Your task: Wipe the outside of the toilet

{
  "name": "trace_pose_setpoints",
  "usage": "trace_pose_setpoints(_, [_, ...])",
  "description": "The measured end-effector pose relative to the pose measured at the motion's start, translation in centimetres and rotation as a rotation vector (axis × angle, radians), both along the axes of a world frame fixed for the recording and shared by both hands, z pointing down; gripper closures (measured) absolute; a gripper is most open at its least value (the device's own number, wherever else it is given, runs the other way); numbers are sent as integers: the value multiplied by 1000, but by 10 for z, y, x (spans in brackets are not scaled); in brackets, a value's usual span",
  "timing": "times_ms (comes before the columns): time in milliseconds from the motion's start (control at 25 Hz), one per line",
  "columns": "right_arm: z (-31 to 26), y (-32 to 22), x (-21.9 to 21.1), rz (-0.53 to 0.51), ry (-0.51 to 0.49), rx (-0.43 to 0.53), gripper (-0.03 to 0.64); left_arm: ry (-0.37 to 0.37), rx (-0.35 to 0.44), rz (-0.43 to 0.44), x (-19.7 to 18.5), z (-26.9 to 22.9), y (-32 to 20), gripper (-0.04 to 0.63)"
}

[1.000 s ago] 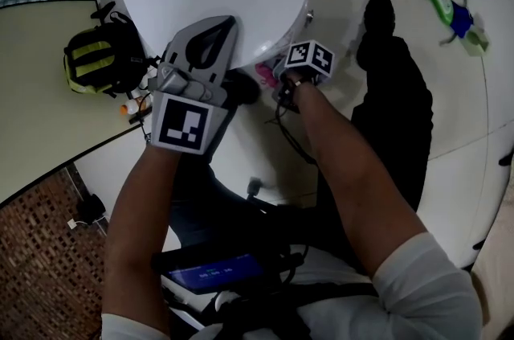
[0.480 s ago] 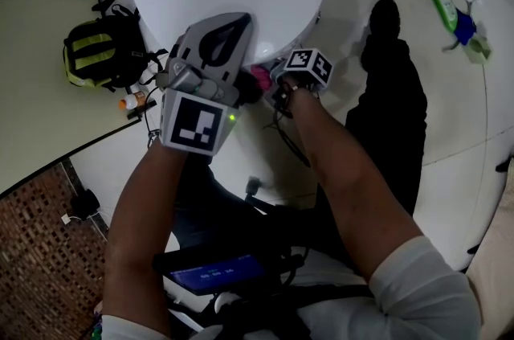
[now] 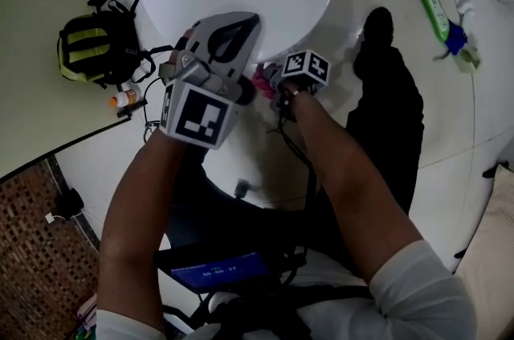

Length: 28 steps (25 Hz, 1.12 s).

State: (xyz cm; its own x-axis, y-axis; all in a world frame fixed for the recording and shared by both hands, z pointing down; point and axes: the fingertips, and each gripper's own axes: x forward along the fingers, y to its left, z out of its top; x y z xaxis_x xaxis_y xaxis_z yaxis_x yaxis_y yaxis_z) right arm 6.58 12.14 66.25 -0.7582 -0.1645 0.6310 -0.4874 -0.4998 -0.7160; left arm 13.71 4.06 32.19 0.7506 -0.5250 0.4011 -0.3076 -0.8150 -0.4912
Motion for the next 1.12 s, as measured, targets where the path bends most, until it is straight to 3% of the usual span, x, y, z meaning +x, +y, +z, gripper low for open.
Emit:
trace_pose_setpoints(280, [-29, 1, 21, -183, 43, 132, 476, 106, -89, 5, -1, -10, -4, 604])
trace_pose_setpoints(400, [-39, 6, 35, -298, 91, 202, 476, 110, -74, -11, -13, -19, 0, 604])
trace_pose_setpoints(560, [-57, 7, 59, -473, 159, 318, 476, 199, -59, -90, -35, -40, 8, 604])
trace_pose_setpoints(720, [-87, 17, 64, -632, 181, 435, 476, 369, -92, -223, -68, -62, 9, 603])
trace_pose_setpoints(840, [-116, 24, 67, -707, 190, 530, 475, 519, -168, -298, -86, -74, 10, 601])
trace_pose_setpoints(960, [-155, 32, 61, -744, 186, 633, 475, 640, -251, -338, -104, -80, 13, 591])
trace_pose_setpoints(1120, [-224, 38, 48, -732, 148, 800, 474, 800, -299, -376, -144, -96, 11, 562])
